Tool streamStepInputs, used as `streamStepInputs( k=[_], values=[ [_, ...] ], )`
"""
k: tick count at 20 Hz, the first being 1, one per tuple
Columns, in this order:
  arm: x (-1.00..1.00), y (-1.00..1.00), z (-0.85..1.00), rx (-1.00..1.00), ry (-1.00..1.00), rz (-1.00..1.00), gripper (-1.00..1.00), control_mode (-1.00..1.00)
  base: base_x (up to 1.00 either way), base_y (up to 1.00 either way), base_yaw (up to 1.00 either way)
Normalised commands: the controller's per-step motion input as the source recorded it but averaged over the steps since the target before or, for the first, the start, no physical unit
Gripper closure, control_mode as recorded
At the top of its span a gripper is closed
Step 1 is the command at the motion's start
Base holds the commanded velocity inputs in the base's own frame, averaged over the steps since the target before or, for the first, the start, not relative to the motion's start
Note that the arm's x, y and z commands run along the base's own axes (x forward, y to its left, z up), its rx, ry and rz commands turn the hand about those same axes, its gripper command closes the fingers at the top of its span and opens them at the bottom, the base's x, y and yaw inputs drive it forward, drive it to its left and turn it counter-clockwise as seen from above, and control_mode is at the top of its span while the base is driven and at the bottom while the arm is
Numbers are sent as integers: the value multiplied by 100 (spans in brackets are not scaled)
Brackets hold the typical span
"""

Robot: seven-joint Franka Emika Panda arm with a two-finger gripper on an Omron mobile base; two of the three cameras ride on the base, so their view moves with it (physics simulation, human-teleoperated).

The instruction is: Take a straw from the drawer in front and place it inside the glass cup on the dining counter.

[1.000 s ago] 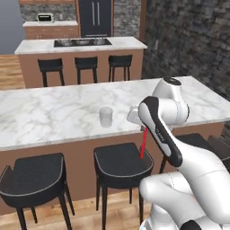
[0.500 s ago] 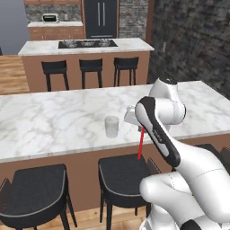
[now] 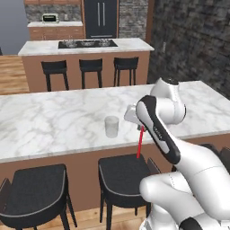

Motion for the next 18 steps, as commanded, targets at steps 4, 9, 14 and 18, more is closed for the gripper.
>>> streamStepInputs(
  k=[4, 9, 14, 18],
  values=[
    [19, -40, 25, 18, -3, 26, 100, -100, 0, 0, 0],
    [24, -47, 30, 22, -10, 38, 100, -100, 0, 0, 0],
    [37, -13, 35, 21, -11, 38, 100, -100, 0, 0, 0],
    [31, 11, 36, 23, -17, 24, 100, -100, 0, 0, 0]
  ],
)
